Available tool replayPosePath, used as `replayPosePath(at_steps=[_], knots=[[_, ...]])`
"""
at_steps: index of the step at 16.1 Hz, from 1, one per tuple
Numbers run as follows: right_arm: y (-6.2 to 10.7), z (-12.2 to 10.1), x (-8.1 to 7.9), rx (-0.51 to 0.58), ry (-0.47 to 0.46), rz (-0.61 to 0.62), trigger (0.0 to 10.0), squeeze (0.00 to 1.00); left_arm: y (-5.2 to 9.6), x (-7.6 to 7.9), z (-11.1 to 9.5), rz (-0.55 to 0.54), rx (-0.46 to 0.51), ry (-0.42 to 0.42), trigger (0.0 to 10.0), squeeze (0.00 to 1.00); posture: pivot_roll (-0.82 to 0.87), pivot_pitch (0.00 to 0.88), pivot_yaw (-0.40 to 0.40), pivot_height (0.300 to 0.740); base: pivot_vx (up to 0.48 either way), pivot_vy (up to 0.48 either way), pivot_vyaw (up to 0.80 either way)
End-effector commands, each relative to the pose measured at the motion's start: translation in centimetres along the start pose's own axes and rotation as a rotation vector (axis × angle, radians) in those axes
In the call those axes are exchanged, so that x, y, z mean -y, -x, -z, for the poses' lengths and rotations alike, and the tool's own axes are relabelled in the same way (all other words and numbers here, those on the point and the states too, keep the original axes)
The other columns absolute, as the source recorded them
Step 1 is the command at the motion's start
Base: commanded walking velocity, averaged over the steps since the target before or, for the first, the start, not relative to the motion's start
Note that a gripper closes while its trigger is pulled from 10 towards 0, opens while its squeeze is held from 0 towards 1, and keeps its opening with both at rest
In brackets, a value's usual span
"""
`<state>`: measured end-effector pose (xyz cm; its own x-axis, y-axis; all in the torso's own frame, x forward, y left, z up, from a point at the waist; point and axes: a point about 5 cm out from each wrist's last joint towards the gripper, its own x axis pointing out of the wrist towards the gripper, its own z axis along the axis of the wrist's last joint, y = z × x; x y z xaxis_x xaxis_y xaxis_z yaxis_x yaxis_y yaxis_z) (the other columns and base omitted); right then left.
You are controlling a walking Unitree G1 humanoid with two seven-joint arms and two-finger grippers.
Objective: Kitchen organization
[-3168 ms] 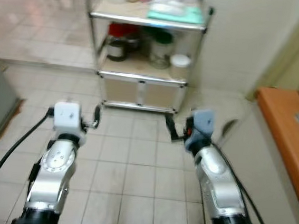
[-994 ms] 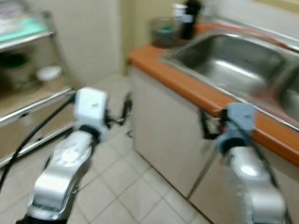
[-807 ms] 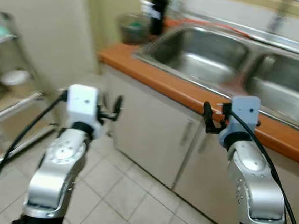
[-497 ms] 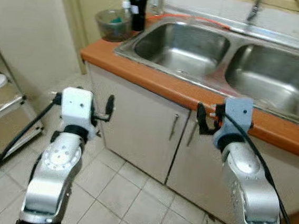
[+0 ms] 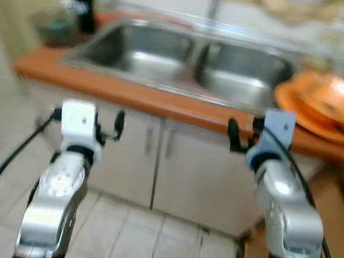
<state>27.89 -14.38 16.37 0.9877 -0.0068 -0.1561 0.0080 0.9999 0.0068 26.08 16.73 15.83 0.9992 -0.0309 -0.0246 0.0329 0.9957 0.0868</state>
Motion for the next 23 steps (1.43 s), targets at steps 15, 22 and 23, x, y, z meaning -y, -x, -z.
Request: replayPosePath(at_steps=[15, 22, 23], knots=[[-0.1, -1.7, -0.2, 0.07, 0.084, -0.021, 10.0, 1.0, 0.2, 0.3, -0.4, 0.005, 0.01, 0.031, 10.0, 0.0, -0.03, 0.0, 0.024, 0.716, 0.0, 0.128, -0.63], [0.2, -3.1, -1.4, 0.145, 0.055, -0.129, 10.0, 1.0, -0.2, 0.3, -1.6, 0.006, 0.07, 0.105, 10.0, 0.0, -0.03, 0.0, 0.019, 0.716, 0.0, 0.0, 0.0], [0.2, -3.4, -1.6, 0.159, 0.047, -0.146, 10.0, 1.0, -0.3, 0.1, -1.7, -0.001, 0.076, 0.116, 10.0, 0.0, -0.02, 0.0, 0.016, 0.716, 0.0, 0.0, 0.0]])
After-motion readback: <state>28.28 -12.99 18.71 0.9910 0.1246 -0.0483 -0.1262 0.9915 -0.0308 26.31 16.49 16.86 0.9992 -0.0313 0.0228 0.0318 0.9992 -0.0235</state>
